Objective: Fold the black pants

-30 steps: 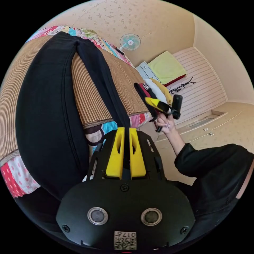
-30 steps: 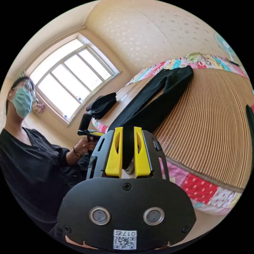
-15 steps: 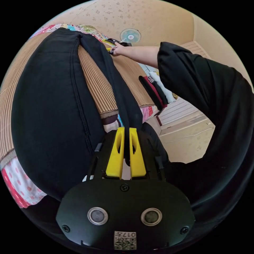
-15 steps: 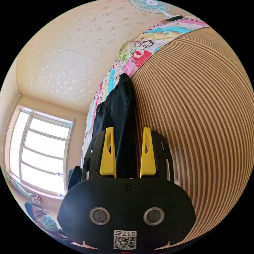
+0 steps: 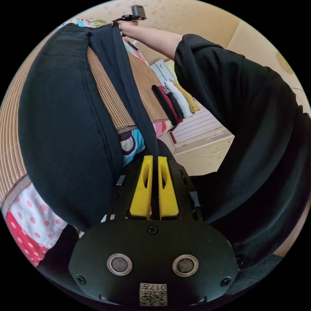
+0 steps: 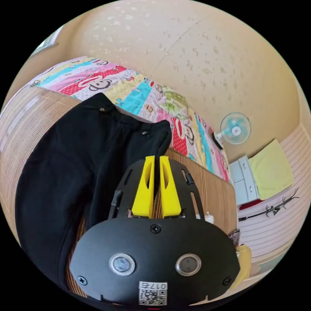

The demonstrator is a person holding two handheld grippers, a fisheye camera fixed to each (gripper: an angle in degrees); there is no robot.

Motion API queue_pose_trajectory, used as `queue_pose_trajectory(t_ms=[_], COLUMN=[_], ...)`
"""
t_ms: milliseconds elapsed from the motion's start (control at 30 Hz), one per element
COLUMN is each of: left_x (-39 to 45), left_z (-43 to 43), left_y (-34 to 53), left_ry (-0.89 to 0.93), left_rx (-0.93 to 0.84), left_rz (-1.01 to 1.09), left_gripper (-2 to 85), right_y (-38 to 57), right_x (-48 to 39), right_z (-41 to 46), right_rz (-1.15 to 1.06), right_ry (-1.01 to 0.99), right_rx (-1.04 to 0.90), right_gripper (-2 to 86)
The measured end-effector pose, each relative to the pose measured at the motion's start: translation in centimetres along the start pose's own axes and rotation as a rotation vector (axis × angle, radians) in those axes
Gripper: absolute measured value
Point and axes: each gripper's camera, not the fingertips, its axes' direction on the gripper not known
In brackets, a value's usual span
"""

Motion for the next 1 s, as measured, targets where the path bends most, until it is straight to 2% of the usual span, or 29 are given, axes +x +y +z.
queue_pose_trajectory(t_ms=[133,267,367,533,667,767,867,1000], left_x=[0.9,-0.1,-1.6,-2.6,-4.9,-4.3,-4.7,-7.3], left_z=[-2.7,-5.6,-7.3,-8.2,-8.1,-9.9,-11.0,-8.8], left_y=[2.4,4.9,6.4,7.7,8.3,8.9,9.7,9.0], left_ry=[-0.099,-0.207,-0.153,-0.088,0.058,0.155,0.116,-0.014], left_rx=[-0.070,-0.081,-0.050,-0.026,0.015,0.103,0.134,0.018], left_rz=[0.029,-0.013,-0.044,-0.016,-0.028,0.065,0.042,-0.098], left_gripper=[2.4,2.5,2.5,2.4,2.4,2.3,2.4,3.4], right_y=[-0.4,-1.5,-0.8,2.7,3.4,3.4,2.7,3.0], right_x=[-12.6,-20.8,-24.1,-26.6,-29.3,-29.1,-29.4,-30.9], right_z=[-5.7,-4.8,-1.9,1.0,-0.2,-3.6,-5.0,-2.2], right_rz=[-0.095,-0.002,0.115,0.238,0.094,0.080,0.079,0.090], right_ry=[0.049,-0.075,-0.186,-0.345,-0.197,-0.168,-0.124,-0.162], right_rx=[0.122,0.072,0.019,0.026,0.055,0.133,0.140,0.060], right_gripper=[3.0,3.1,3.1,3.2,3.1,3.1,3.2,3.6])
